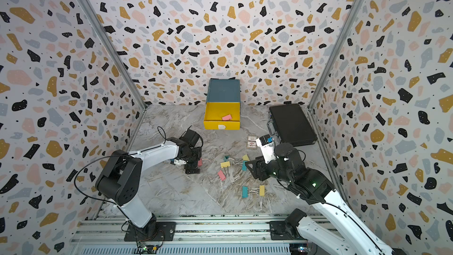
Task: Put the binder clips in the drawer according to color
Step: Pick up the binder clip at the center of the board.
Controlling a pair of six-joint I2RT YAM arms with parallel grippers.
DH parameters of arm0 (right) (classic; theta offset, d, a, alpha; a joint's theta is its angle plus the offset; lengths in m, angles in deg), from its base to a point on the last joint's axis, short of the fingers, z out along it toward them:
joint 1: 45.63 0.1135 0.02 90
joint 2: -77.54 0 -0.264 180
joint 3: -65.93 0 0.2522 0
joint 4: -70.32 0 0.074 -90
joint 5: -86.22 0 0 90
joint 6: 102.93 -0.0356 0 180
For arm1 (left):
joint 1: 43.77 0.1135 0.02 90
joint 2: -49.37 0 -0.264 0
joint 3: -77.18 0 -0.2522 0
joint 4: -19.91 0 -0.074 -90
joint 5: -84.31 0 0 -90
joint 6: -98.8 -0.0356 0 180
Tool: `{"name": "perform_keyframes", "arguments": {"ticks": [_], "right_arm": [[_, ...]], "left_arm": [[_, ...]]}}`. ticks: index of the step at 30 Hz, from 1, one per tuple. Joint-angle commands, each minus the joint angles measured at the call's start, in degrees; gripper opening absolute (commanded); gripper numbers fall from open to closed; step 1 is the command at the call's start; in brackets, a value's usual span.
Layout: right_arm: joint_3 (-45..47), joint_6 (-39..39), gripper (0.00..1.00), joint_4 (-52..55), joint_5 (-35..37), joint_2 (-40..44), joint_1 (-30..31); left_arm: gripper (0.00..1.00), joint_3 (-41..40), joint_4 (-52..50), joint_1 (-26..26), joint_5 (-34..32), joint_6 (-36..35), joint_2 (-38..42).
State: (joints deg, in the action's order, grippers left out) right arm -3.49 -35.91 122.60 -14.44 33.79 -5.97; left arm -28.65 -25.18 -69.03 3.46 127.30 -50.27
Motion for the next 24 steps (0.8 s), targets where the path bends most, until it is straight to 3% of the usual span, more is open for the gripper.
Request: {"name": "perform_keyframes", "arguments": {"ticks": [1,6,9,16,24], "right_arm": [[-1.07,1.18,0.61,1.96,0.62,0.59,-0.02],[-1.00,1.45,0.61,2.19,0.69,0.60,0.02],[-0.86,1.45,0.61,2.17,0.46,0.42,-0.02],[-0.72,1.62,0.61,2.00,0.81,0.21,-0.02],[-0.15,1.01,0.61,1.20,0.91,0.61,-0.02]], "left_arm": [[0.92,2.34,0.42,0.73,1.31,7.23,-2.32],[0.78,0.74,3.85,1.04,-0.42,8.00,-3.57],[0.60,-0.50,5.93,1.51,-0.91,7.65,-3.65],[0.34,-1.38,6.21,1.65,-2.45,5.46,-1.94],[0.24,-0.89,4.94,1.67,-5.77,-0.26,3.26]]}}
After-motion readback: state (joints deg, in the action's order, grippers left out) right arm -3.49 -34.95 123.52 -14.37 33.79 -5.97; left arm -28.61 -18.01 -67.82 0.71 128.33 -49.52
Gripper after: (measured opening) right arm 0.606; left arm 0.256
